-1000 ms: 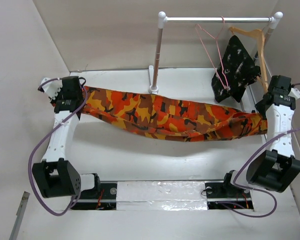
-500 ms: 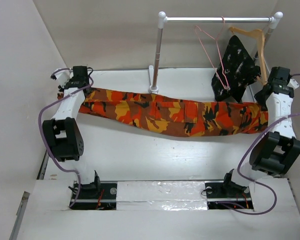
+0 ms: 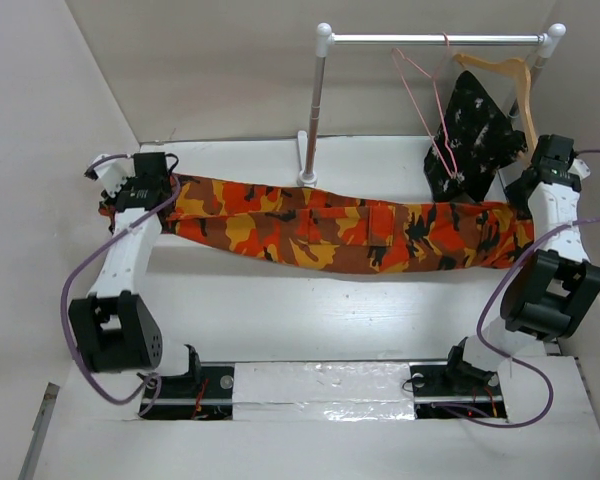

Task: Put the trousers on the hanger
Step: Fold the trousers at the center of the board.

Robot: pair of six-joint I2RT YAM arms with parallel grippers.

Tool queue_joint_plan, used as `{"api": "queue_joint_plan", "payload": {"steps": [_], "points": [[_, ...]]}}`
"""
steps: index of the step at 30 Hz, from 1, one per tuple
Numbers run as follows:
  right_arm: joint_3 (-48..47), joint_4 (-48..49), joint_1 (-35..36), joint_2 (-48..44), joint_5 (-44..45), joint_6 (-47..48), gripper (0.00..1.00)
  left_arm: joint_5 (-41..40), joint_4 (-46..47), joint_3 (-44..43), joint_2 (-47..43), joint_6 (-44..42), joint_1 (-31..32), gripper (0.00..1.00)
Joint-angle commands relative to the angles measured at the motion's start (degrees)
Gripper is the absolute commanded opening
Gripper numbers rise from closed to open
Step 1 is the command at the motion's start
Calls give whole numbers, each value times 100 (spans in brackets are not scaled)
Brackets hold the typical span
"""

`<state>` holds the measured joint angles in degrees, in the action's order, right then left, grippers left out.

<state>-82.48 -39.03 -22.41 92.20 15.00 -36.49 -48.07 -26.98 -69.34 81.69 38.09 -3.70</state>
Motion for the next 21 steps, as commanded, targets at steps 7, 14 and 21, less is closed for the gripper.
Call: {"api": "queue_joint_plan", "payload": {"steps": [7, 14, 21], "points": [[30, 782, -61, -89, 125, -95, 0, -203, 185, 45, 82, -320, -60, 0], [-295, 835, -61, 227, 222, 72, 0, -150, 44, -1483, 1646, -407, -60, 0], [-576, 1011, -122, 605, 398, 274, 0, -79, 150, -2732, 2728, -662, -60, 0]]}}
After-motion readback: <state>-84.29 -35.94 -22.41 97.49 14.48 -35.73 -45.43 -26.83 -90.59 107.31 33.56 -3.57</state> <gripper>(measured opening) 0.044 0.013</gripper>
